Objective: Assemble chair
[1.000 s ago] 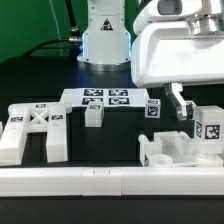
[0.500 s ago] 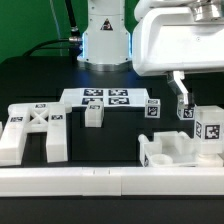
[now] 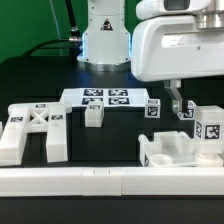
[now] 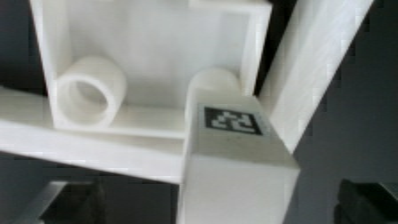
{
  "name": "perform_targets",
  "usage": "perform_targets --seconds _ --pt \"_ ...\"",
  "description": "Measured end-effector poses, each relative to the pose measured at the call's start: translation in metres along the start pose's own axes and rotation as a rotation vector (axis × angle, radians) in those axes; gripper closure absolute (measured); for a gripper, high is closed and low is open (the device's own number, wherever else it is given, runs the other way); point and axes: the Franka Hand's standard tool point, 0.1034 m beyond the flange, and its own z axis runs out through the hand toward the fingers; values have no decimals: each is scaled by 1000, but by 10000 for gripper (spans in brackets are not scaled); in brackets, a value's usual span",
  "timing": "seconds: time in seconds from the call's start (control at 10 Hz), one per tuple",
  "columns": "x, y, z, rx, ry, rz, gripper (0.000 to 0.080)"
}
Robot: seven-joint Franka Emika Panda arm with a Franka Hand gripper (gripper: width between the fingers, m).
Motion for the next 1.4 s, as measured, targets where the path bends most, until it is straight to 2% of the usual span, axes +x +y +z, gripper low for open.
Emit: perform_targets --seconds 0.2,0.5,0.7,0.8,1.0,1.4 --pt "2 2 6 -1 -4 2 150" --pt "2 -5 11 1 -8 2 150" --pt "2 -4 11 1 -9 2 416" --pt "2 -4 11 1 -9 3 511" --pt "2 -4 11 2 -9 26 511" --pt "2 -5 12 8 -11 317 511"
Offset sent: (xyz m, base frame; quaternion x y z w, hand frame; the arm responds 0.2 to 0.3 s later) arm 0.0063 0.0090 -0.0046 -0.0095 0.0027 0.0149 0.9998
